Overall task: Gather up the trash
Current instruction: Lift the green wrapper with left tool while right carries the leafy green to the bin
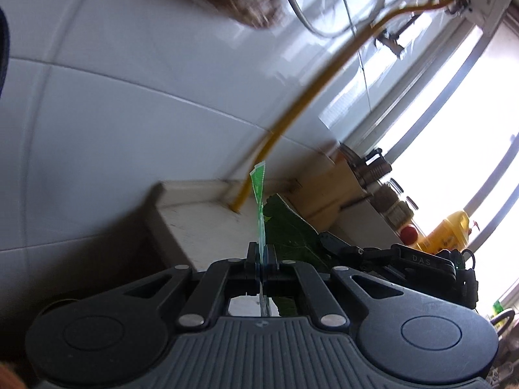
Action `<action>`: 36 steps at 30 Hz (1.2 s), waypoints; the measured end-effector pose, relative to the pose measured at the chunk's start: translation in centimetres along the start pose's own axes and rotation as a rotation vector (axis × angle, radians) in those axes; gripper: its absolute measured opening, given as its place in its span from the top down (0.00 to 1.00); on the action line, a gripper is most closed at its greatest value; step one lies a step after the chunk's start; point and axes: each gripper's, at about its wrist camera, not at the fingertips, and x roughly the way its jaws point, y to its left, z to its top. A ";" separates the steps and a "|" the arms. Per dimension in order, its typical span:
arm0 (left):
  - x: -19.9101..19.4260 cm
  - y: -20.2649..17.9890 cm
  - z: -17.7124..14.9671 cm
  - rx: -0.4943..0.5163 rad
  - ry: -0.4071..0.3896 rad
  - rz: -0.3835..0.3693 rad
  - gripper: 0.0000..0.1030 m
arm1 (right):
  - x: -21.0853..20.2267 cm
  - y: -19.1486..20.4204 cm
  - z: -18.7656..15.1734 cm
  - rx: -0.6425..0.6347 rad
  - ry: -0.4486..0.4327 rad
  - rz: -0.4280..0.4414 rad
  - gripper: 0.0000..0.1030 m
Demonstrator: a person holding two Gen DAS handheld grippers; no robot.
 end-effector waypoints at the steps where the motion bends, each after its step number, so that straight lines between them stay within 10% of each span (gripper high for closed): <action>1: -0.6 0.3 0.0 -0.001 -0.011 0.007 0.99 | 0.5 0.4 -0.2 -0.004 0.008 0.006 0.94; 20: -6.3 1.6 1.5 0.027 -0.134 0.040 0.99 | 5.8 5.8 -2.1 -0.099 0.074 0.041 0.93; 36: -3.8 5.6 0.2 -0.034 -0.063 0.127 0.99 | 9.4 3.2 -2.8 -0.093 0.142 -0.064 0.93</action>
